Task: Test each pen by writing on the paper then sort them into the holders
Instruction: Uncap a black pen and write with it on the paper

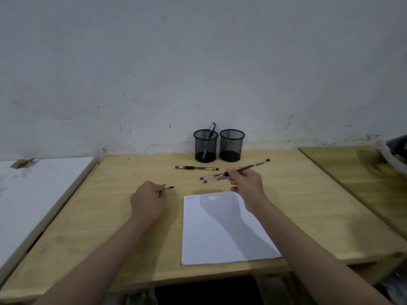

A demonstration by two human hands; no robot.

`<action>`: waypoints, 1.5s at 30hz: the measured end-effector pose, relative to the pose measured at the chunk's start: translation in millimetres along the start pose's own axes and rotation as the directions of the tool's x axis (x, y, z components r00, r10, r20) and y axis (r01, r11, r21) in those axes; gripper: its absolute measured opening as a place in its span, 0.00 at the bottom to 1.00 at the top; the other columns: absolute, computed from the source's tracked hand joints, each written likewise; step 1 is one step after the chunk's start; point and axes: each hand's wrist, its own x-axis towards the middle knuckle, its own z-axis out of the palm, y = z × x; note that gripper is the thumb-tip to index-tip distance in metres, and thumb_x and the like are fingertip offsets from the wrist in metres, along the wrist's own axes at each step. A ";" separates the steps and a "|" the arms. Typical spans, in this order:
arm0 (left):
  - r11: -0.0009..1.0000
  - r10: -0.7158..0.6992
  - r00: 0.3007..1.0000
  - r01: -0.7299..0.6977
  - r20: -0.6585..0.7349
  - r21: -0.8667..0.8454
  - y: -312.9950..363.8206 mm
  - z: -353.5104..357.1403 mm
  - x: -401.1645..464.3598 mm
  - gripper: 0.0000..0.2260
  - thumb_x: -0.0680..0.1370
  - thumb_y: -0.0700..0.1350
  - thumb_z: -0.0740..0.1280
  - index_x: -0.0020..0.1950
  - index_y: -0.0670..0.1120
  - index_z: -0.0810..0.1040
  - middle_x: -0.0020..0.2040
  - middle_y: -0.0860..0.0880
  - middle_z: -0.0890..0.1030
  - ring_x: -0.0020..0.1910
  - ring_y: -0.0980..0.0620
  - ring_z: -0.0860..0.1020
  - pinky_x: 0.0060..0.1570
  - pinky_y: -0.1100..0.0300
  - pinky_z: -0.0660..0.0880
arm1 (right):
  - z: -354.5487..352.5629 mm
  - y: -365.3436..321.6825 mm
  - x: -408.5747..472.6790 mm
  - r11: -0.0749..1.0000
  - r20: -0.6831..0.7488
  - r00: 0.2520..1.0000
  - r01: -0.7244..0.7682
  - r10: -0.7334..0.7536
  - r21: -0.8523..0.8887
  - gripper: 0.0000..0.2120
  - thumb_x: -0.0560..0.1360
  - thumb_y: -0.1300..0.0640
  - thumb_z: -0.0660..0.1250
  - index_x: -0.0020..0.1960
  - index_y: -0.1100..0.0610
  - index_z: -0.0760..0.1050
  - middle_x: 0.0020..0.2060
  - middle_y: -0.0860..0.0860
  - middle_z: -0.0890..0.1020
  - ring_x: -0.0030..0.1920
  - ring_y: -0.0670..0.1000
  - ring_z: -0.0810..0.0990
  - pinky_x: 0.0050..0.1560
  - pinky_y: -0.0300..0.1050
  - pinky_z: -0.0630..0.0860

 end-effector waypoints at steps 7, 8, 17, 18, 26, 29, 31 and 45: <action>0.997 0.070 0.997 -0.071 0.032 0.010 -9.1 9.0 -3.2 0.18 0.72 0.47 0.63 0.61 0.48 0.77 0.55 0.45 0.78 0.55 0.42 0.75 0.53 0.47 0.73 | 19.6 26.5 -15.3 0.983 0.093 0.992 0.103 -0.090 -0.149 0.05 0.71 0.57 0.73 0.38 0.54 0.79 0.32 0.48 0.82 0.31 0.43 0.78 0.33 0.38 0.77; 0.992 0.129 0.991 -0.129 0.042 -0.002 -8.7 7.6 -7.5 0.21 0.71 0.51 0.61 0.62 0.47 0.76 0.56 0.46 0.78 0.56 0.43 0.75 0.54 0.48 0.73 | 20.4 31.2 -15.3 0.979 0.087 0.992 0.108 -0.093 -0.175 0.05 0.71 0.56 0.74 0.38 0.53 0.79 0.33 0.48 0.83 0.32 0.44 0.78 0.36 0.41 0.78; 0.893 0.310 0.815 -0.427 0.490 0.144 -2.8 -1.3 -46.9 0.38 0.67 0.68 0.39 0.74 0.55 0.51 0.77 0.56 0.46 0.75 0.57 0.46 0.72 0.50 0.46 | 25.0 43.4 -6.7 0.979 0.111 0.988 0.129 -0.111 -0.161 0.12 0.71 0.65 0.71 0.34 0.57 0.71 0.28 0.55 0.79 0.30 0.51 0.81 0.41 0.53 0.81; 0.889 0.309 0.814 -0.431 0.492 0.155 -1.8 -1.4 -47.5 0.38 0.67 0.68 0.38 0.75 0.55 0.50 0.77 0.56 0.45 0.75 0.57 0.45 0.72 0.50 0.46 | 26.7 42.5 -6.2 0.979 0.118 0.988 0.121 -0.102 -0.164 0.12 0.71 0.65 0.71 0.34 0.58 0.70 0.28 0.56 0.79 0.30 0.51 0.81 0.41 0.53 0.81; 0.882 0.301 0.814 -0.436 0.497 0.181 -1.4 1.4 -51.4 0.35 0.69 0.66 0.36 0.75 0.54 0.40 0.76 0.56 0.39 0.73 0.60 0.38 0.72 0.50 0.43 | 54.2 38.4 2.7 0.985 0.138 0.990 0.056 -0.034 -0.162 0.13 0.70 0.66 0.71 0.35 0.59 0.67 0.27 0.60 0.76 0.24 0.51 0.79 0.25 0.42 0.75; 0.878 0.308 0.810 -0.444 0.498 0.178 -1.2 0.8 -51.2 0.33 0.70 0.66 0.36 0.74 0.57 0.40 0.76 0.57 0.38 0.73 0.60 0.37 0.72 0.50 0.42 | 58.0 40.0 3.7 0.981 0.125 0.990 0.084 -0.063 -0.176 0.12 0.70 0.67 0.69 0.34 0.59 0.67 0.25 0.59 0.74 0.23 0.51 0.78 0.24 0.42 0.74; 0.879 0.305 0.810 -0.442 0.501 0.179 -1.4 1.2 -51.1 0.33 0.70 0.66 0.36 0.74 0.58 0.40 0.76 0.57 0.38 0.73 0.61 0.37 0.72 0.50 0.42 | 57.8 41.5 4.1 0.979 0.112 0.990 0.103 -0.084 -0.176 0.12 0.70 0.68 0.68 0.34 0.60 0.66 0.24 0.57 0.73 0.23 0.51 0.77 0.24 0.42 0.74; 0.899 0.299 0.831 -0.409 0.469 0.153 0.2 2.4 -51.8 0.33 0.69 0.66 0.39 0.74 0.59 0.45 0.76 0.58 0.42 0.74 0.60 0.41 0.73 0.49 0.44 | 59.0 45.5 6.0 0.971 0.116 0.989 0.112 -0.089 -0.213 0.15 0.68 0.71 0.65 0.32 0.57 0.63 0.27 0.58 0.68 0.22 0.53 0.74 0.24 0.41 0.70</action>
